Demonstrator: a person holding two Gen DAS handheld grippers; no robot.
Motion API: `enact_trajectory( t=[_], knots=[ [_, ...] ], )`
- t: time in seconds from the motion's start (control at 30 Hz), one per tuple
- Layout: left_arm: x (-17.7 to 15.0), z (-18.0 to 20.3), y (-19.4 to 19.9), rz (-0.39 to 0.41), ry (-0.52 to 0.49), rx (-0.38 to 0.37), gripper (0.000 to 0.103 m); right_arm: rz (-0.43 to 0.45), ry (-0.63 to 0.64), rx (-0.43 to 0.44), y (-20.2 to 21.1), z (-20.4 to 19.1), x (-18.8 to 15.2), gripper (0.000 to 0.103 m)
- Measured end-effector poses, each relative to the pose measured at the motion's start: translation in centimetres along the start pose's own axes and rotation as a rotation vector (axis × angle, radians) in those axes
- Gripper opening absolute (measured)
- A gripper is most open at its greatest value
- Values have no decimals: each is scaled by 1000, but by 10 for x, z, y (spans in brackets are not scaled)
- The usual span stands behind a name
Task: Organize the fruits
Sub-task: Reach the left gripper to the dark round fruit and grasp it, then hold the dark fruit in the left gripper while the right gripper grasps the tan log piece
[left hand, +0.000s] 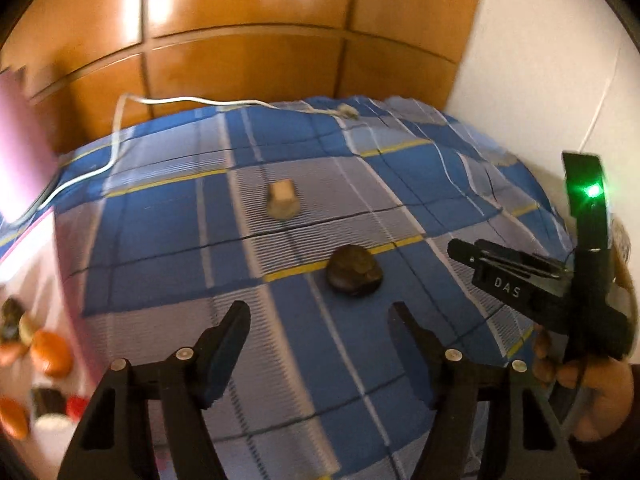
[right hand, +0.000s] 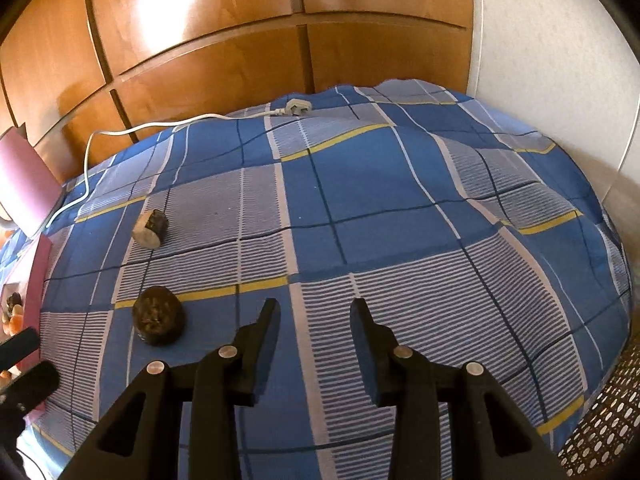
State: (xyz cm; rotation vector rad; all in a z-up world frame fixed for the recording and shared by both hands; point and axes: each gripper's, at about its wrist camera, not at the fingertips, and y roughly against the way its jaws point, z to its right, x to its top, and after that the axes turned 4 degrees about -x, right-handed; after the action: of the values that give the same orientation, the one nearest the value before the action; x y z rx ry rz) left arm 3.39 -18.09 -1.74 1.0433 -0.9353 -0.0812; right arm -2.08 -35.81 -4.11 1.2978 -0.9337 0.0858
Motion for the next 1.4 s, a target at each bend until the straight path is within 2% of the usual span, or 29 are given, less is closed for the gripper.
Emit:
enact_trajectory(
  t=[0.4, 0.43, 0.47, 0.53, 0.57, 0.73, 0.97, 1.07, 1.4],
  knots=[
    [24, 22, -66, -78, -110, 34, 73, -28, -57, -2, -10, 24, 0, 36],
    [25, 23, -70, -82, -112, 36, 70, -28, -59, -2, -10, 25, 0, 36],
    [25, 23, -76, -87, -114, 36, 60, -29, -63, -3, -10, 27, 0, 36],
    [24, 23, -84, -97, -106, 27, 51, -31, -67, -4, -11, 28, 0, 36],
    [24, 22, -83, -77, -91, 29, 47, -32, -67, -5, -11, 29, 0, 36],
    [16, 13, -65, -28, -12, 35, 47, -31, -68, -6, -12, 30, -1, 36],
    [-16, -17, -19, 64, 94, 194, 47, -22, -56, 13, -9, 24, 0, 36],
    [-33, -34, -19, 42, 150, 224, 47, -23, -29, 31, -7, 15, -2, 36],
    [-49, -37, -22, 116, 132, 209, 47, -50, 75, 160, -1, -22, -2, 36]
  ],
)
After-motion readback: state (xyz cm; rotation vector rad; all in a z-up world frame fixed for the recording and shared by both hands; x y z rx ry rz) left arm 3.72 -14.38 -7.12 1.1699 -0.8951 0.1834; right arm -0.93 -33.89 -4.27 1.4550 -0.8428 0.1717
